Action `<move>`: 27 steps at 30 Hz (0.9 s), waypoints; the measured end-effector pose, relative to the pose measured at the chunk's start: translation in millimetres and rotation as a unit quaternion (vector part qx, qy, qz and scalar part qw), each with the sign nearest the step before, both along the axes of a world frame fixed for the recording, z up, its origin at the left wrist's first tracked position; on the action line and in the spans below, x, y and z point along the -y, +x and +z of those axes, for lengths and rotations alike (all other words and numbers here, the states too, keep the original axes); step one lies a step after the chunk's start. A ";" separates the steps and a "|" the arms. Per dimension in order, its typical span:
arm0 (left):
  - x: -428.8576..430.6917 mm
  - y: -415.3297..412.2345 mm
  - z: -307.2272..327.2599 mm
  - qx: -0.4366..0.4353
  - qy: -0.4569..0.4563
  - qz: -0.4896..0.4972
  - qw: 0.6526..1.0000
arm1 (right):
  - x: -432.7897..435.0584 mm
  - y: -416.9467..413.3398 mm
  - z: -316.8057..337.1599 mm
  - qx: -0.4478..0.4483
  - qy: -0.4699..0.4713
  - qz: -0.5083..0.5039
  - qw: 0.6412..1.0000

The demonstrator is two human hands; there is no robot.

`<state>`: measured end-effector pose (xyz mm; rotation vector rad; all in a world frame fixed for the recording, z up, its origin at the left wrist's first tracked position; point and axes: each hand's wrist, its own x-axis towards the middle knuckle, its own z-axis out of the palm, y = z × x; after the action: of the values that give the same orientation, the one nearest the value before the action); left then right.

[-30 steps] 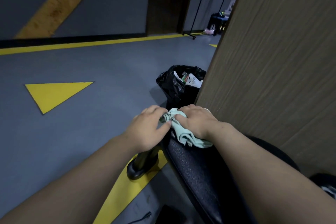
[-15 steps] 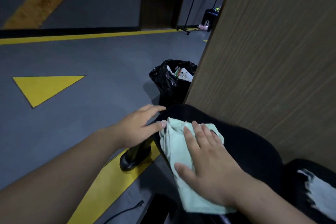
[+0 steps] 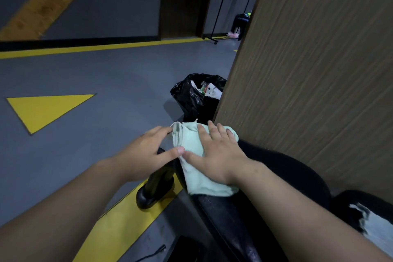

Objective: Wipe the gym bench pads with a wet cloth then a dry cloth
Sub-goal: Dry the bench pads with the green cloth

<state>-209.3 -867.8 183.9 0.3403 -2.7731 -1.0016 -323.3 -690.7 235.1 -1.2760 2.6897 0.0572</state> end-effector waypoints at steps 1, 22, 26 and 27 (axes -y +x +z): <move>2.4 -0.8 -1.3 0.014 -0.013 0.004 1.000 | 8.1 -10.0 0.6 0.008 -0.003 -0.005 1.000; -51.9 -7.6 3.7 0.039 -0.109 -0.044 0.992 | -126.4 -70.5 1.3 0.022 -0.025 -0.160 0.987; -61.9 -1.7 11.7 0.078 -0.151 -0.029 0.985 | -139.6 -61.5 6.8 -0.001 -0.002 -0.246 0.969; -63.3 -1.1 12.9 0.082 -0.152 -0.023 0.985 | -139.3 -54.5 6.9 -0.010 0.002 -0.251 0.968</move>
<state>-210.4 -804.5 196.8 0.3276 -3.0355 -0.5652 -377.8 -551.5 242.0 -0.5618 2.9370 0.0111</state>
